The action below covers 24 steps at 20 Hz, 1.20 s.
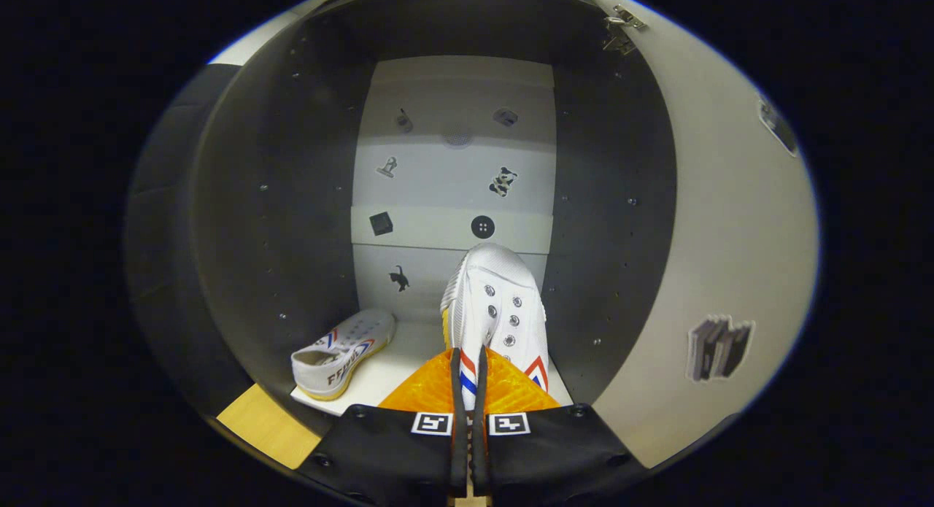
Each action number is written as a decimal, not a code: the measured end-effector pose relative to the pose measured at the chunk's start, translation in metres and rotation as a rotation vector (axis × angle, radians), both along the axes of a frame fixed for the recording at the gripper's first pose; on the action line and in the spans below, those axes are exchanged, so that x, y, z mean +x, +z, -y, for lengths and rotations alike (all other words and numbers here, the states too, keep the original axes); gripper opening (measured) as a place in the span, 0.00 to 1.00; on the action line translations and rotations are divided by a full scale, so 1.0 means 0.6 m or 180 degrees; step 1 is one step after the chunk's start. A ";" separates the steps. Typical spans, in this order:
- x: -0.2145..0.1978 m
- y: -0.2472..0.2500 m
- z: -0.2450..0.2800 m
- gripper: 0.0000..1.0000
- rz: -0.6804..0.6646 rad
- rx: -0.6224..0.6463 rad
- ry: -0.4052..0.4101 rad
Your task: Open the shoe cabinet door, grab the shoes and put them into the shoe cabinet, then close the shoe cabinet door.
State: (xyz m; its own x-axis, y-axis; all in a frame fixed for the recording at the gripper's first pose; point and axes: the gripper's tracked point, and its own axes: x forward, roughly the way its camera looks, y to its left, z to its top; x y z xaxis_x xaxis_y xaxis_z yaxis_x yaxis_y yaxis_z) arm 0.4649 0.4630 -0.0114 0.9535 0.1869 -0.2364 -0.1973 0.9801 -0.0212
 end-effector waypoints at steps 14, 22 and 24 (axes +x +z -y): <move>0.169 -0.146 -0.038 0.05 -0.0724 -0.0021 -0.0069; 0.156 -0.137 -0.062 0.13 -0.0655 -0.0082 -0.0033; 0.139 -0.103 -0.058 0.27 -0.0481 -0.0144 -0.0080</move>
